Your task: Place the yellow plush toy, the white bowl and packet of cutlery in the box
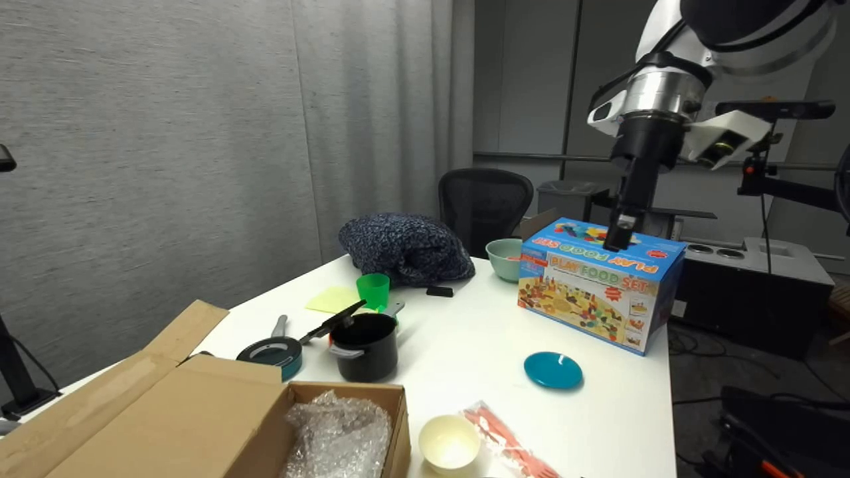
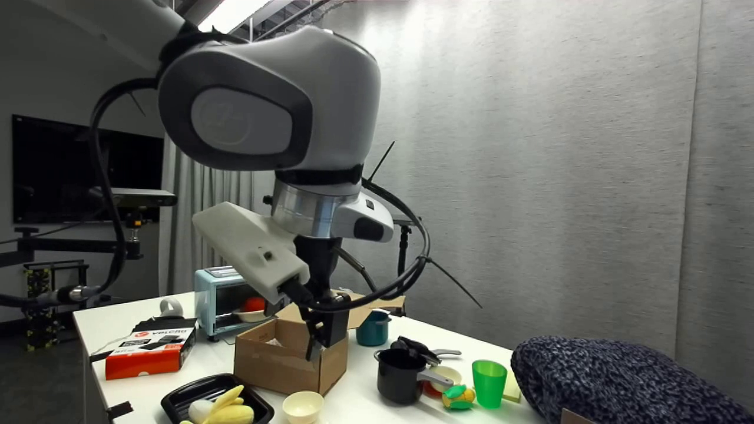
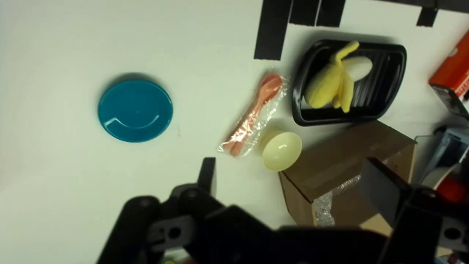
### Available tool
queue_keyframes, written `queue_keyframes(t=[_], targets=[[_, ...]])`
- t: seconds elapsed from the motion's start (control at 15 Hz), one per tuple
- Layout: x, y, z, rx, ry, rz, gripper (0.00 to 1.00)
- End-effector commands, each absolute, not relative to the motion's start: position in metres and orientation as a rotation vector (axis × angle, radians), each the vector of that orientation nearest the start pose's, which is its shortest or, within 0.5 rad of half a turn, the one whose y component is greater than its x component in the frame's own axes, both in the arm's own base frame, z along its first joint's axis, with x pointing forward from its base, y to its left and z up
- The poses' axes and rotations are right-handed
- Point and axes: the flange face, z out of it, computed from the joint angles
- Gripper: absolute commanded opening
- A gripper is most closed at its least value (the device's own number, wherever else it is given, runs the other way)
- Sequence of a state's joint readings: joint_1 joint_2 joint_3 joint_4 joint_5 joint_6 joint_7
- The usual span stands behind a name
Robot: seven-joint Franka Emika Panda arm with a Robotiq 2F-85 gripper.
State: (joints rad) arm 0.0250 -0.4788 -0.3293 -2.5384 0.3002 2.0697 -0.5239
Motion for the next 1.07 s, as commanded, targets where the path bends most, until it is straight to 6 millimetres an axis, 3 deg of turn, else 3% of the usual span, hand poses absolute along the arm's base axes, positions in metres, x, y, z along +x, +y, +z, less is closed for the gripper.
queue_keyframes(t=[0.0,0.27,0.47,0.53,0.73,1.0], targets=[[0.431,-0.077,0.410,-2.600,-0.124,-0.208,1.00],[0.461,-0.033,0.373,-2.493,-0.234,-0.028,1.00],[0.472,0.001,0.346,-2.535,-0.336,0.141,1.00],[0.457,-0.010,0.355,-2.530,-0.275,0.067,1.00],[0.460,0.000,0.343,-2.536,-0.291,0.103,1.00],[0.460,-0.023,0.351,-2.550,-0.221,0.053,1.00]])
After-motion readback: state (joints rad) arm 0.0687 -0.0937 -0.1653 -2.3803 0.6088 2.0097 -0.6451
